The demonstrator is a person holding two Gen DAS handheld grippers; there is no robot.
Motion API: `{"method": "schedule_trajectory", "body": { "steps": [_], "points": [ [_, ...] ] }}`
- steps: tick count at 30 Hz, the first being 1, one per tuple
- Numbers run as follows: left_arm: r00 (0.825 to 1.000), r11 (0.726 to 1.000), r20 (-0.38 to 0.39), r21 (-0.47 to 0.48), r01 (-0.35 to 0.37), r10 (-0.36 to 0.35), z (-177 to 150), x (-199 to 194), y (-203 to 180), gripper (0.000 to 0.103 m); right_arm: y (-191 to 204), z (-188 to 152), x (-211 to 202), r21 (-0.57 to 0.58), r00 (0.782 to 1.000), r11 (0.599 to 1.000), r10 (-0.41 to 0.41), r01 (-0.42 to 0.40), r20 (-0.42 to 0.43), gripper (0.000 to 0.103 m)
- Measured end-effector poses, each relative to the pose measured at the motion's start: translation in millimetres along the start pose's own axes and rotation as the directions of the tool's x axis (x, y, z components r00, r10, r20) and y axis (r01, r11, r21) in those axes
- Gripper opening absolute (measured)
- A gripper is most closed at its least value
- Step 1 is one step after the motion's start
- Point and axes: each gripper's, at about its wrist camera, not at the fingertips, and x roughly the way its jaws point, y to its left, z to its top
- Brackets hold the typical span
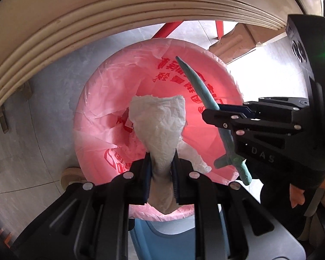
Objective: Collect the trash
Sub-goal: 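Open the left tool over the bin while the right tool releases the teal toy, then move both tools back over the table toward the snack bar and card box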
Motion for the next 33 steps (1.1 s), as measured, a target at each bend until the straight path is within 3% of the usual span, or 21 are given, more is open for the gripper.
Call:
{"method": "schedule_trajectory", "body": {
  "steps": [3, 5, 7, 11, 25, 29, 33],
  "points": [
    [1.0, 1.0, -0.01, 0.0, -0.015, 0.015, 0.1, 1.9, 0.3, 0.018, 0.4, 0.1, -0.2, -0.009, 1.0, 1.0, -0.006, 0.006, 0.006, 0.013],
    [1.0, 1.0, -0.022, -0.001, -0.023, 0.023, 1.3, 5.3, -0.1, 0.036, 2.6, 0.6, 0.3, -0.018, 1.0, 1.0, -0.017, 0.017, 0.009, 0.013],
    [0.999, 0.999, -0.027, 0.0, -0.037, 0.037, 2.7, 6.1, -0.5, 0.048, 4.3, 0.4, 0.6, -0.022, 1.0, 1.0, -0.022, 0.022, 0.011, 0.015],
    [0.999, 1.0, -0.017, -0.007, -0.03, 0.03, 4.8, 3.6, 0.7, 0.055, 2.9, 1.0, -0.2, -0.017, 1.0, 1.0, -0.022, 0.022, 0.011, 0.016],
    [0.999, 0.999, -0.024, -0.007, -0.033, 0.032, 4.6, 4.4, 0.2, 0.056, -1.7, 1.7, 0.9, -0.009, 1.0, 1.0, -0.023, 0.023, 0.006, 0.017],
    [0.999, 0.999, -0.024, 0.001, -0.037, 0.037, 4.5, 4.2, -1.6, 0.056, -1.1, 1.2, -1.2, -0.006, 0.999, 1.0, -0.03, 0.03, 0.017, 0.033],
    [0.998, 0.999, -0.019, 0.018, -0.052, 0.052, 3.6, 2.2, -5.0, 0.057, 0.4, 0.3, -6.0, -0.013, 0.999, 1.0, -0.028, 0.028, 0.025, 0.034]
  ]
}}
